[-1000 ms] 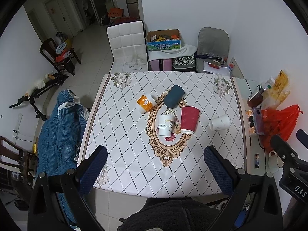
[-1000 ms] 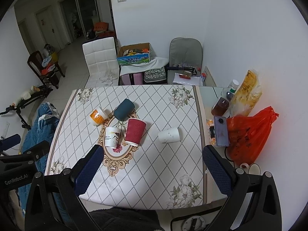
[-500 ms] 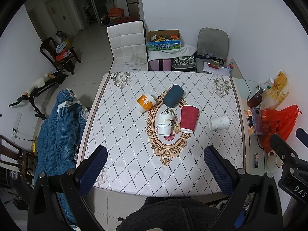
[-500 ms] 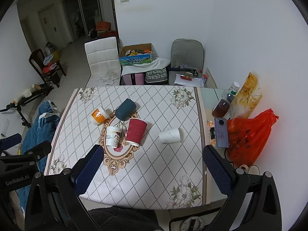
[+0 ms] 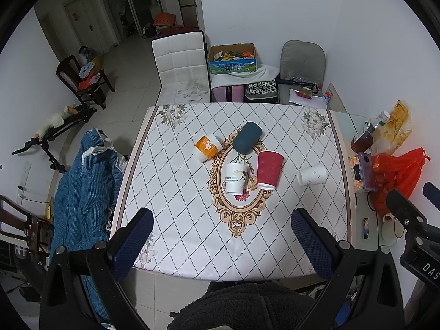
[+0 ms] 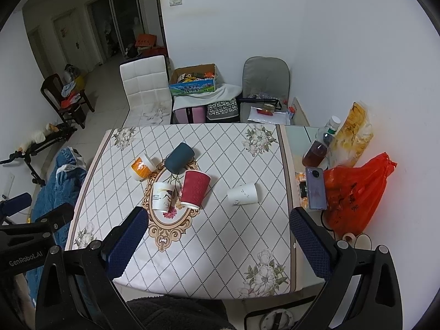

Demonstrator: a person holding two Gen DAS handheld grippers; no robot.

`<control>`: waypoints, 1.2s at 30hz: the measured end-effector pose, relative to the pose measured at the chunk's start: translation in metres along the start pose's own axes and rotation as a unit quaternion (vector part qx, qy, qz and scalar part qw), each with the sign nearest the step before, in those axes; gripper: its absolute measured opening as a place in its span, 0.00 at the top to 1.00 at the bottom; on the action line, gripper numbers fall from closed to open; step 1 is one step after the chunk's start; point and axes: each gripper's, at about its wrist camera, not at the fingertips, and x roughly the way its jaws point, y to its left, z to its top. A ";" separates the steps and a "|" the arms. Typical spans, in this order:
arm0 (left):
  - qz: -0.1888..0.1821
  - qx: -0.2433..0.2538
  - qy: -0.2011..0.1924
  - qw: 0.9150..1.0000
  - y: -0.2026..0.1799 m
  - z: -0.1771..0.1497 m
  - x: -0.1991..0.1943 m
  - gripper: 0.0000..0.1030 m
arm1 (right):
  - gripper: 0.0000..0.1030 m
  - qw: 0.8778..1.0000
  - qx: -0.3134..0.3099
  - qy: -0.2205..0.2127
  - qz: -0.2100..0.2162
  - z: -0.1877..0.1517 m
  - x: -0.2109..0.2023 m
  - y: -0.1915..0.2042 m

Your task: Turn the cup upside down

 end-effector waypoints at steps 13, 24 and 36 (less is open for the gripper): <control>0.000 -0.001 -0.001 1.000 0.001 0.000 -0.001 0.00 | 0.00 1.000 0.004 -0.005 0.007 -0.011 0.000 0.001; -0.002 -0.002 0.010 1.000 -0.004 -0.011 0.010 0.00 | 0.00 1.000 0.019 0.011 0.010 -0.024 0.017 -0.010; 0.017 0.047 0.040 0.998 -0.053 -0.008 0.077 0.00 | 0.00 0.993 0.075 0.089 -0.025 -0.055 0.103 -0.064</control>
